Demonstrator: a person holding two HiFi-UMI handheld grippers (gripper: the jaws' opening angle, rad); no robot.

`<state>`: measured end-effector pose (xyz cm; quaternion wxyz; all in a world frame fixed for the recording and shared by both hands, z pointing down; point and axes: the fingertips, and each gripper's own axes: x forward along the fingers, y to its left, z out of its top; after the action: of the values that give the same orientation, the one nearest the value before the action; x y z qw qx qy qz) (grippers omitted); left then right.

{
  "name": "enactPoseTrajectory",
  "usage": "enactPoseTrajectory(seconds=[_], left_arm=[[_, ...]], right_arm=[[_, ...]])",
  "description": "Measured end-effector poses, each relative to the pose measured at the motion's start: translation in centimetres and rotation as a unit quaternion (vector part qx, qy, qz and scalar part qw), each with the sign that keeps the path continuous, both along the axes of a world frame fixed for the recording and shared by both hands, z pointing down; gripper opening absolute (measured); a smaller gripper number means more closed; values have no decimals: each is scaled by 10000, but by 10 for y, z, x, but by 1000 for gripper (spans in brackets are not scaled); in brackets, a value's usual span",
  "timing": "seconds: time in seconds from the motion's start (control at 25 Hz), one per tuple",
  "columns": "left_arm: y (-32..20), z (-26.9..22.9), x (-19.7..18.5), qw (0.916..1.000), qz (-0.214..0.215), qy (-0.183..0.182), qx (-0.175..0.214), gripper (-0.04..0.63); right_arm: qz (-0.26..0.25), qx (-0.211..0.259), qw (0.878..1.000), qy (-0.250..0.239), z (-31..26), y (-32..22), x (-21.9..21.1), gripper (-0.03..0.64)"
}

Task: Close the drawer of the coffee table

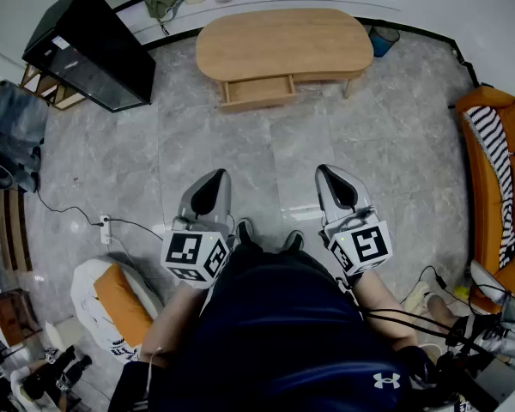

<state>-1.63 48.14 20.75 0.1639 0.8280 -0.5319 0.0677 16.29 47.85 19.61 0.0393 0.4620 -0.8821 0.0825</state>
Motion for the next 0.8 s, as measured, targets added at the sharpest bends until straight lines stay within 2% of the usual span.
enactPoseTrajectory(seconds=[0.36, 0.56, 0.8], left_arm=[[-28, 2, -53, 9998, 130, 111, 65, 2], [-39, 5, -84, 9995, 242, 179, 86, 2], [-46, 20, -134, 9995, 300, 109, 1, 2]], right_arm=[[99, -110, 9996, 219, 6, -14, -53, 0], [425, -284, 9985, 182, 10, -22, -71, 2], [894, -365, 9944, 432, 11, -29, -83, 2]])
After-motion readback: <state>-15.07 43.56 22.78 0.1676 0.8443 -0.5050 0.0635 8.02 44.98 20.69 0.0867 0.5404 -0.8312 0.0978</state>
